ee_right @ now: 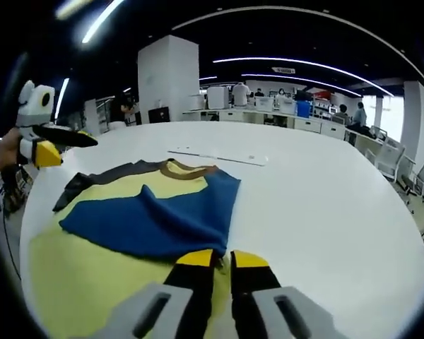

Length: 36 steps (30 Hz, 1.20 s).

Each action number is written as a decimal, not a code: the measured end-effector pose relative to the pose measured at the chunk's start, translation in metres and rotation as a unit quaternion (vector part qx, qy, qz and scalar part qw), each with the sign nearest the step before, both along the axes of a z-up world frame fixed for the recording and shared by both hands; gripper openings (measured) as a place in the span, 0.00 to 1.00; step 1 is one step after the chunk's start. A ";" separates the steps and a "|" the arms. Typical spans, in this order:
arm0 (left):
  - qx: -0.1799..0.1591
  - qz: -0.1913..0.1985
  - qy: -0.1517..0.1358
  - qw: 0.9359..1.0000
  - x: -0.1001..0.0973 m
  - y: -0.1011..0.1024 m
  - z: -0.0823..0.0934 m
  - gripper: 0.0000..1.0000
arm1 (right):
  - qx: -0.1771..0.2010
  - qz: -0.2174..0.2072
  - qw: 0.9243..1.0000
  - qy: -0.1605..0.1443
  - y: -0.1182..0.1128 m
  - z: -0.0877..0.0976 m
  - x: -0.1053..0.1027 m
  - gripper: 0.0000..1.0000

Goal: Fold the garment on the visible template until the final outline fits inside the template.

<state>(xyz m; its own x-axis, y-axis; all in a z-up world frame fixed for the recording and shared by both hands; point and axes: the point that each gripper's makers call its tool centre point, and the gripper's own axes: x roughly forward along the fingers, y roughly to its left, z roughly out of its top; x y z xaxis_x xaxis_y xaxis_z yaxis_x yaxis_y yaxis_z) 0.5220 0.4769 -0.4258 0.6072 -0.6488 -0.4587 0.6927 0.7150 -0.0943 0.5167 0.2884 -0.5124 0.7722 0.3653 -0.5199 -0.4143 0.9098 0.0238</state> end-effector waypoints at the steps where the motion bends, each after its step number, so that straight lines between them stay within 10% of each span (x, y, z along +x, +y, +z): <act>1: 0.000 -0.003 0.002 1.000 0.003 -0.004 -0.002 0.69 | 0.009 -0.002 1.000 0.002 0.000 0.001 -0.001 0.04; 36: 0.021 -0.092 0.036 0.995 0.086 -0.100 -0.079 0.34 | -0.037 0.039 0.998 -0.014 0.001 -0.009 -0.009 0.03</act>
